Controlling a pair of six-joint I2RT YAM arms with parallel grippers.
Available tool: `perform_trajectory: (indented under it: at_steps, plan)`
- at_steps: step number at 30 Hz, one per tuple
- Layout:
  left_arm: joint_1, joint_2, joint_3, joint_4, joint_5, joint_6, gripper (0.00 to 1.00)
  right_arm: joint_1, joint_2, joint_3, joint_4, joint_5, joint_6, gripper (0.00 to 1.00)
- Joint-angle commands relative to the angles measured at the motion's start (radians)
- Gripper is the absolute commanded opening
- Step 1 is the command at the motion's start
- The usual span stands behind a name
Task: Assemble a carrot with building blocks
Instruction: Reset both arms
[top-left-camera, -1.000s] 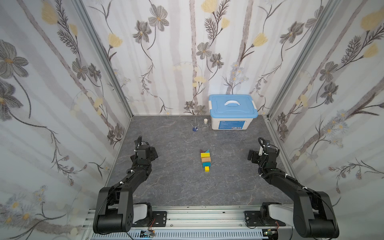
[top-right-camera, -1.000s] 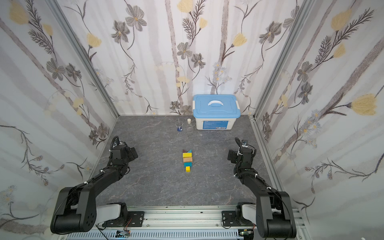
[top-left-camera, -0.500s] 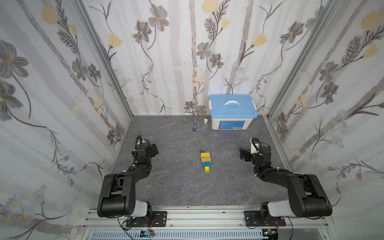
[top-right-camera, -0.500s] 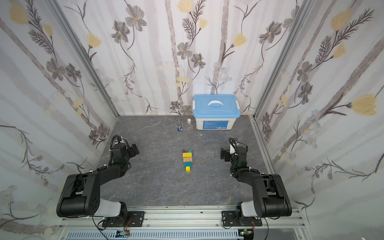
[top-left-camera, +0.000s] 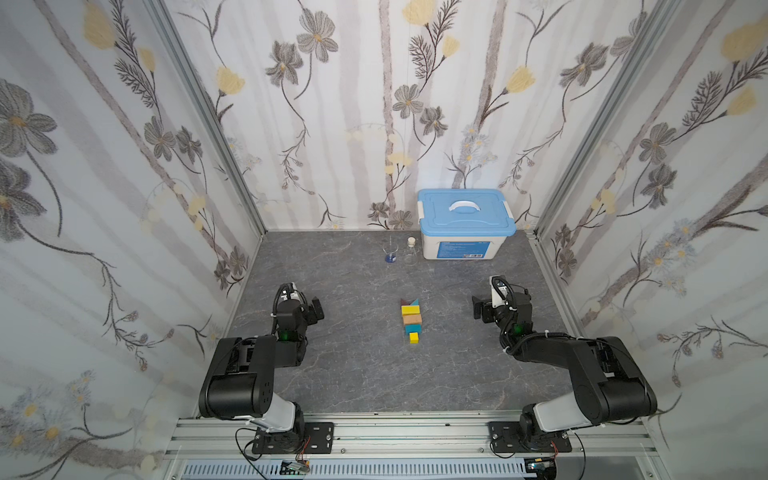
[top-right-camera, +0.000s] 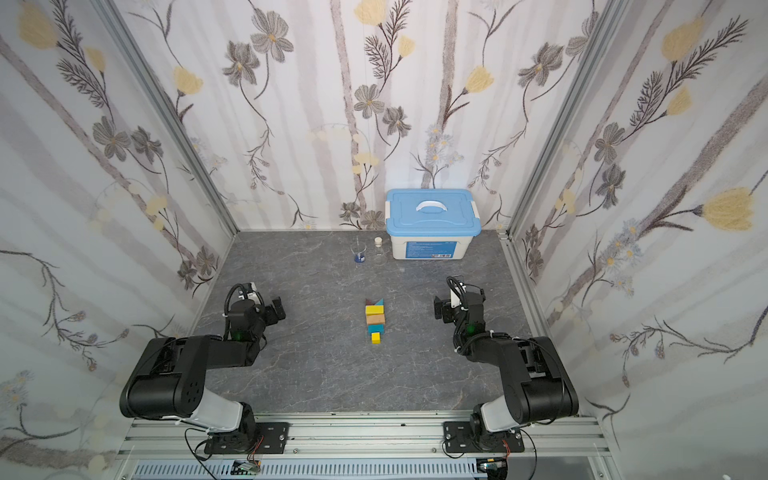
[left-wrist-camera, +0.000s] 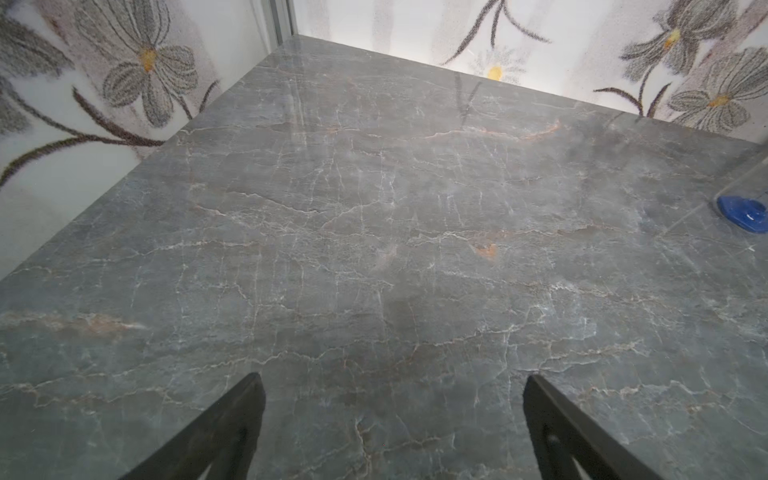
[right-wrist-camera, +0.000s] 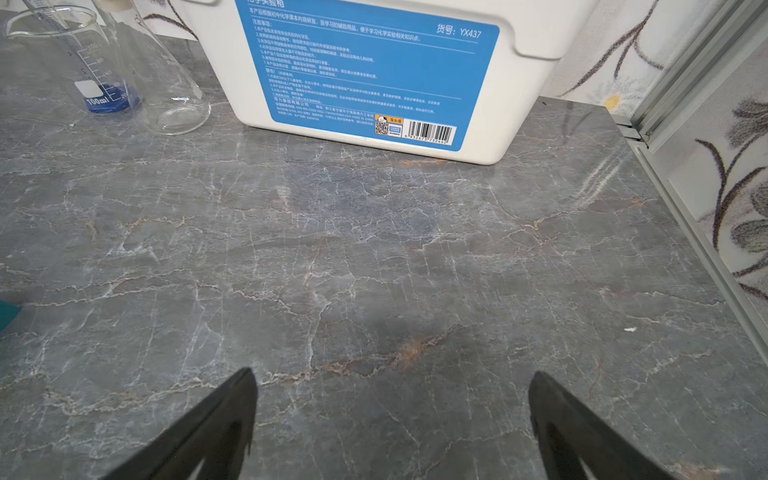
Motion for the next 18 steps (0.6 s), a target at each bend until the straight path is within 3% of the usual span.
perform_trajectory:
  at_steps: [1, 18]
  plan:
    - [-0.026, 0.023, 0.033, 0.057, -0.026, 0.056, 1.00, 0.000, 0.002, 0.005, 0.027, 0.010, -0.011, 1.00]
    - [-0.035, 0.027, 0.033, 0.071, -0.035, 0.065, 1.00, 0.001, 0.000, 0.005, 0.027, 0.010, -0.011, 1.00]
